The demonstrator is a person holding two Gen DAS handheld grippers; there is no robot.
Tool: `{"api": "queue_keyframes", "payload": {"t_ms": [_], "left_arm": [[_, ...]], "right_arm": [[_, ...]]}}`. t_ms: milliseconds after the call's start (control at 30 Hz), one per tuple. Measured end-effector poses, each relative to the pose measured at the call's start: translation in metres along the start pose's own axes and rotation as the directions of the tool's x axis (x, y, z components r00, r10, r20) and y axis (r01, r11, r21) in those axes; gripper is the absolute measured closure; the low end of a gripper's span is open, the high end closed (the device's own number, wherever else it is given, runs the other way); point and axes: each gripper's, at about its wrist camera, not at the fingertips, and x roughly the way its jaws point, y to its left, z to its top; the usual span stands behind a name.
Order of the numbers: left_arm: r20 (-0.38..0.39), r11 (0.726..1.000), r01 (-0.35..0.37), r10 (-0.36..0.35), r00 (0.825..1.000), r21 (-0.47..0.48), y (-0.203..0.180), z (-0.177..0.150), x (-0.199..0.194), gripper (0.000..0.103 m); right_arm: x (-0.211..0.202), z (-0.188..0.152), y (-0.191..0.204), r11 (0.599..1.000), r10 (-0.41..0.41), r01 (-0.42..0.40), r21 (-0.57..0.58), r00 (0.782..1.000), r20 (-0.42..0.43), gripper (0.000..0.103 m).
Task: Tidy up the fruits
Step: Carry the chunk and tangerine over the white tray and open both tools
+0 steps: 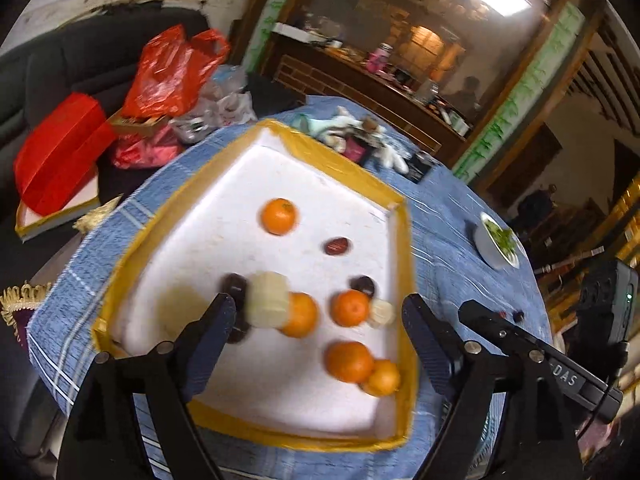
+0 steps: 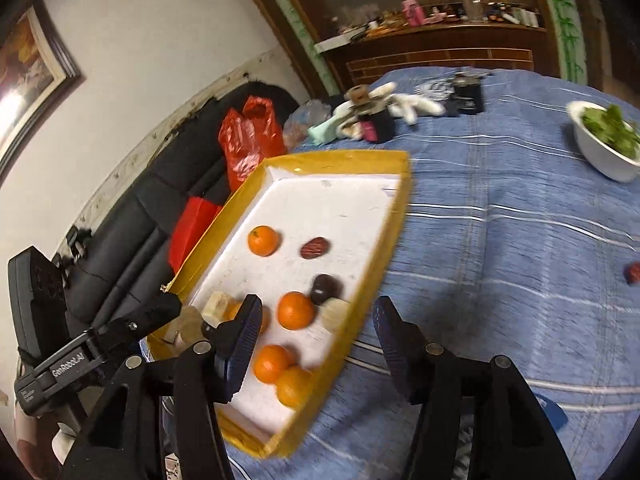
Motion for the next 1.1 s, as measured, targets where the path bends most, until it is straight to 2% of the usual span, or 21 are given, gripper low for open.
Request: {"api": "queue_keyframes", "payload": {"t_ms": [100,167,267,467,833,1100], "left_arm": [[0.007,0.995,-0.024,0.023,1.000,0.101,-0.031,-0.009,-0.003,0.018],[0.036,0.980,-0.064,0.058,0.998,0.188,-0.057,-0.018,-0.008,0.018],[0.054,0.956,-0.084,0.072,0.996,0.281,-0.089,-0.032,-0.010,0.018],[0.033,0.919,-0.082,0.075,0.997,0.386,-0.131,-0.054,-0.007,0.018],[0.011,0.884,-0.091,0.097,0.995,0.458,-0.163,-0.077,-0.006,0.018],[-0.006,0.877,-0.087,0.102,0.995,0.473,-0.170,-0.083,-0.001,0.018]], "right_arm": [[-0.022,-0.014,-0.025,0.998,-0.029,0.028,0.052,0.999,0.026,0.037],[-0.034,-0.022,-0.041,0.995,-0.047,0.044,0.088,0.998,0.034,0.037],[-0.051,-0.036,-0.067,0.985,-0.076,0.068,0.158,0.996,0.043,0.037],[-0.084,-0.062,-0.100,0.957,-0.082,0.050,0.284,0.991,0.104,0.035],[-0.110,-0.082,-0.125,0.939,-0.098,0.045,0.341,0.985,0.140,0.032],[-0.116,-0.090,-0.141,0.926,-0.110,0.049,0.376,0.984,0.143,0.032]]}}
